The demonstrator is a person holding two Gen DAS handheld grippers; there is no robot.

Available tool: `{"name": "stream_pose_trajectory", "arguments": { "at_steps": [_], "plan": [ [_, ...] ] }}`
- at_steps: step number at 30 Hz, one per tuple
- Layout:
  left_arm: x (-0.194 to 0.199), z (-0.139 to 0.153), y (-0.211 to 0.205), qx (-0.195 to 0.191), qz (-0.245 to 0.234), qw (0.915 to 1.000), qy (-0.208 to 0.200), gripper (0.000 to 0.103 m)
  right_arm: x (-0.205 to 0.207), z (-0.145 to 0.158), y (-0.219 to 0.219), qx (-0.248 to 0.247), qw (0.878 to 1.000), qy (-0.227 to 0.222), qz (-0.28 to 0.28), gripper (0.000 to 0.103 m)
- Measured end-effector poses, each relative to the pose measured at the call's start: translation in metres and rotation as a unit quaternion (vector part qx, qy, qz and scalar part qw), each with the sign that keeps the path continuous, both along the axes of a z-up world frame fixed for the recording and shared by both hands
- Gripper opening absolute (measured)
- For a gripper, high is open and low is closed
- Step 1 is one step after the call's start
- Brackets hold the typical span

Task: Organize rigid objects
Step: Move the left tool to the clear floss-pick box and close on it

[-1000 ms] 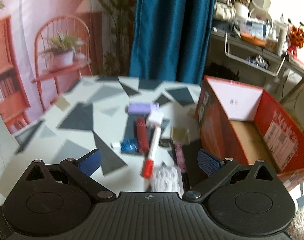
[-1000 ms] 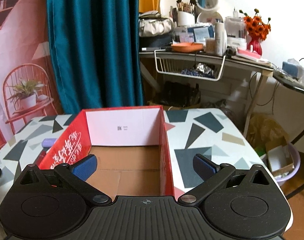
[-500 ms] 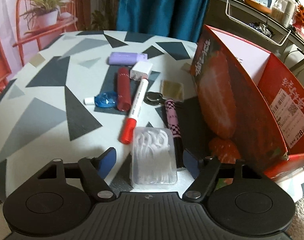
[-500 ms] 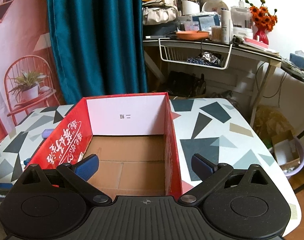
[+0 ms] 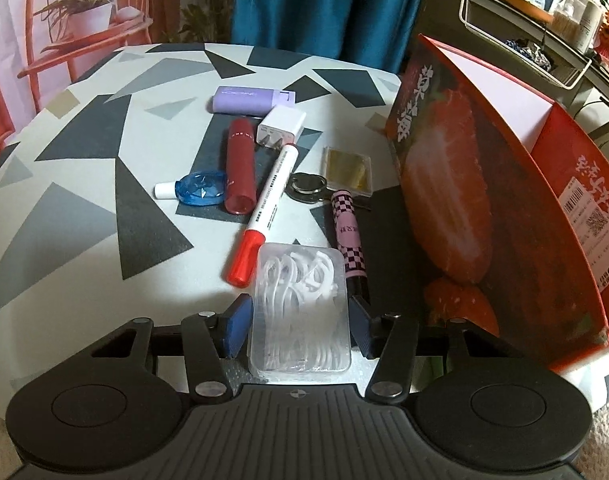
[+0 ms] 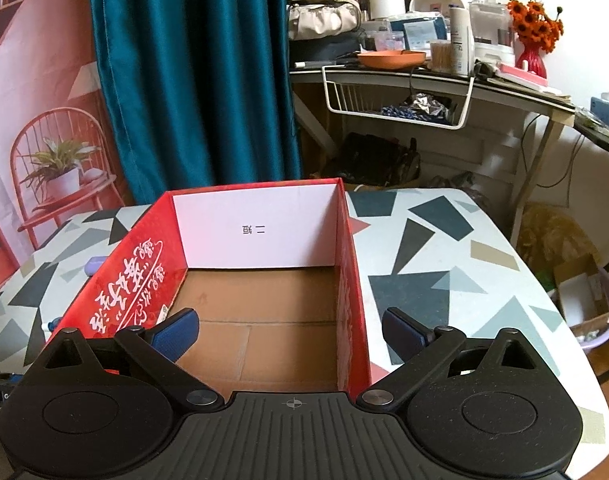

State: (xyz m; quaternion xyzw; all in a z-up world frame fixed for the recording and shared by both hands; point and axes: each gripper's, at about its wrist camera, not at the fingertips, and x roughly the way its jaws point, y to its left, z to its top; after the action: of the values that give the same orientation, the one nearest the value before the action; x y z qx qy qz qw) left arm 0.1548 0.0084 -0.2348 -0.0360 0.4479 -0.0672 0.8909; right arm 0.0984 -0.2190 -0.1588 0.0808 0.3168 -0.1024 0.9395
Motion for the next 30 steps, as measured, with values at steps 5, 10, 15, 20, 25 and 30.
{"name": "stream_pose_trajectory", "arguments": {
  "at_steps": [5, 10, 15, 20, 25, 30],
  "plan": [
    [0.013, 0.000, 0.003, 0.005, 0.013, 0.9999, -0.001, 0.055, 0.005, 0.000, -0.006, 0.000, 1.000, 0.004, -0.003, 0.094],
    [0.028, -0.003, 0.005, 0.018, 0.022, 0.9996, -0.001, 0.056, 0.009, -0.002, -0.014, 0.001, 1.000, 0.012, -0.010, 0.091],
    [0.032, -0.007, 0.003, 0.026, 0.021, 0.9994, 0.005, 0.057, 0.011, -0.007, -0.021, -0.001, 0.999, 0.027, -0.019, 0.077],
    [0.032, -0.007, 0.008, 0.011, 0.025, 0.9996, 0.008, 0.057, 0.012, -0.016, -0.030, 0.006, 0.999, 0.047, -0.026, 0.050],
    [0.035, -0.007, 0.008, 0.009, 0.024, 0.9996, 0.014, 0.058, 0.008, -0.021, -0.039, 0.024, 0.998, 0.050, -0.037, 0.038],
    [0.039, -0.009, 0.007, 0.010, 0.027, 0.9994, 0.019, 0.059, 0.007, -0.022, -0.044, 0.027, 0.998, 0.051, -0.040, 0.022]
  ]
}}
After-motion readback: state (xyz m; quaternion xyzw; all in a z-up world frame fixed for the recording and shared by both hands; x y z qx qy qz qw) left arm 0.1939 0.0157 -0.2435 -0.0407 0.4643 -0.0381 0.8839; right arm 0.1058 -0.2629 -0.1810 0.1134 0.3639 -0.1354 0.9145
